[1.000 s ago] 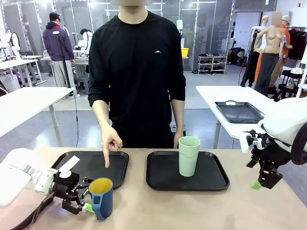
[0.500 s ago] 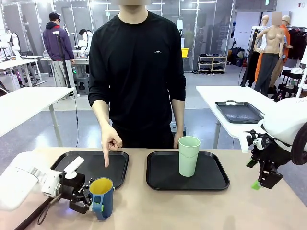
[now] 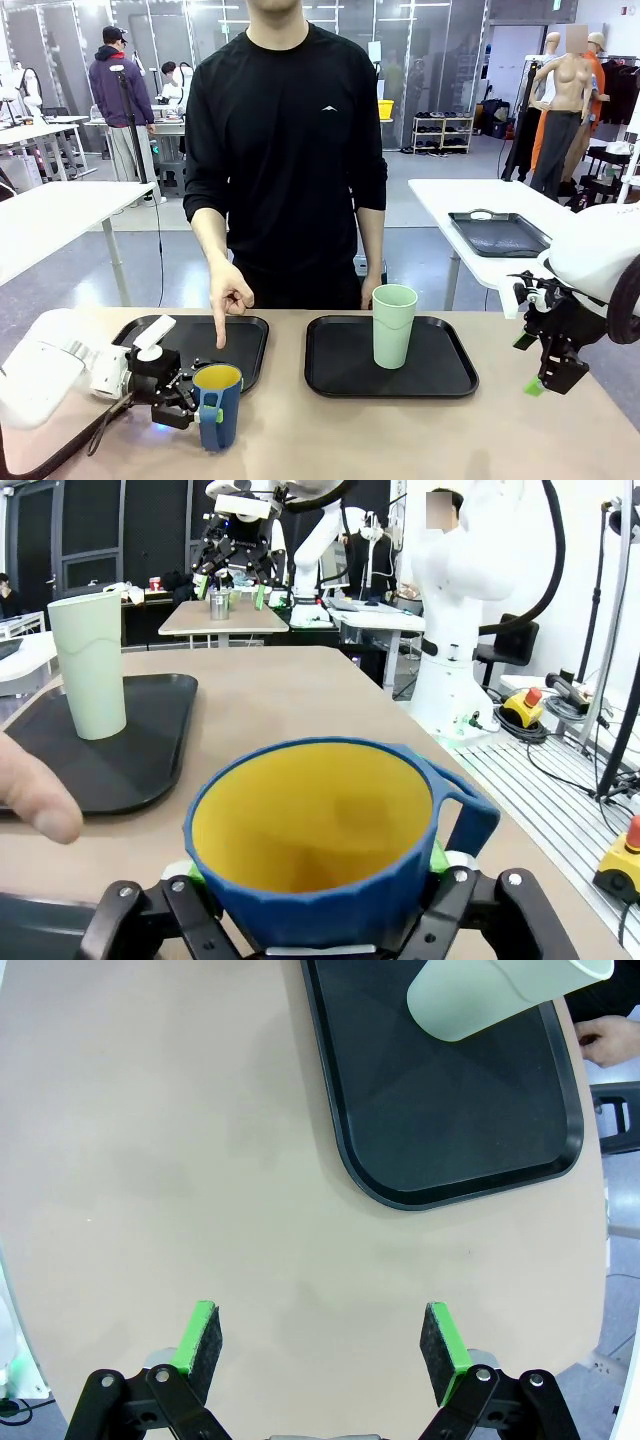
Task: Sort and store the cups by type.
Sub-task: Pick up the Handle plastic cup and place it into the empty Flat Tray.
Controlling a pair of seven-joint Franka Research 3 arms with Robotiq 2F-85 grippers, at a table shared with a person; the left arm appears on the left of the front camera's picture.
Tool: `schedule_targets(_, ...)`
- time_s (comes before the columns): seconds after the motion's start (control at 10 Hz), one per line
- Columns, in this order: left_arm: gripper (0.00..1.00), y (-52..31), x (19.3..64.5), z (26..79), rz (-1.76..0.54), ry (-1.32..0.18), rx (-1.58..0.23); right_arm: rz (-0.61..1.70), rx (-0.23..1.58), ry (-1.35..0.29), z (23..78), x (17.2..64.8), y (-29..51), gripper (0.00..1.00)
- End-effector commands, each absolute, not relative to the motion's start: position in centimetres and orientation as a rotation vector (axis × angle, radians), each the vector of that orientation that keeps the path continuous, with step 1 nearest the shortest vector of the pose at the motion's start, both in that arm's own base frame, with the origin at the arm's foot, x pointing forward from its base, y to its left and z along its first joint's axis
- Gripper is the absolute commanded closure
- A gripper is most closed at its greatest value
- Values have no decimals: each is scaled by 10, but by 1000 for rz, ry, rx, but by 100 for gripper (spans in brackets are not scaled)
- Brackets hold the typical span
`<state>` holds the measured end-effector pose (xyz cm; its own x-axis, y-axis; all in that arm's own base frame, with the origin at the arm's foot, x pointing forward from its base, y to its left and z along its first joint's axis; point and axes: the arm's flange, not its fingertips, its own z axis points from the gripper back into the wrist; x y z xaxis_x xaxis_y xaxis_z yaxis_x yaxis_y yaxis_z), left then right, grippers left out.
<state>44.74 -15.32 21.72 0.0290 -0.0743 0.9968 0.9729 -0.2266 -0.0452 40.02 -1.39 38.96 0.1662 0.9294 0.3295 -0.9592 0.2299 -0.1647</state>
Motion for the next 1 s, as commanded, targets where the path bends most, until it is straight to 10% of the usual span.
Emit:
schedule_targets(0.0,38,-151,432,190,-1371,-1065,-1348,1335,76,-392,388,401,-13,0)
schedule_targets(0.5,95,-153,429,193,-1432,-1045,-1343,1335,76,-392,388,401,-13,0)
schedule_targets(0.9,88,-140,416,229,-1503,-1119,-1302,1335,76,-392,388,401,-13,0)
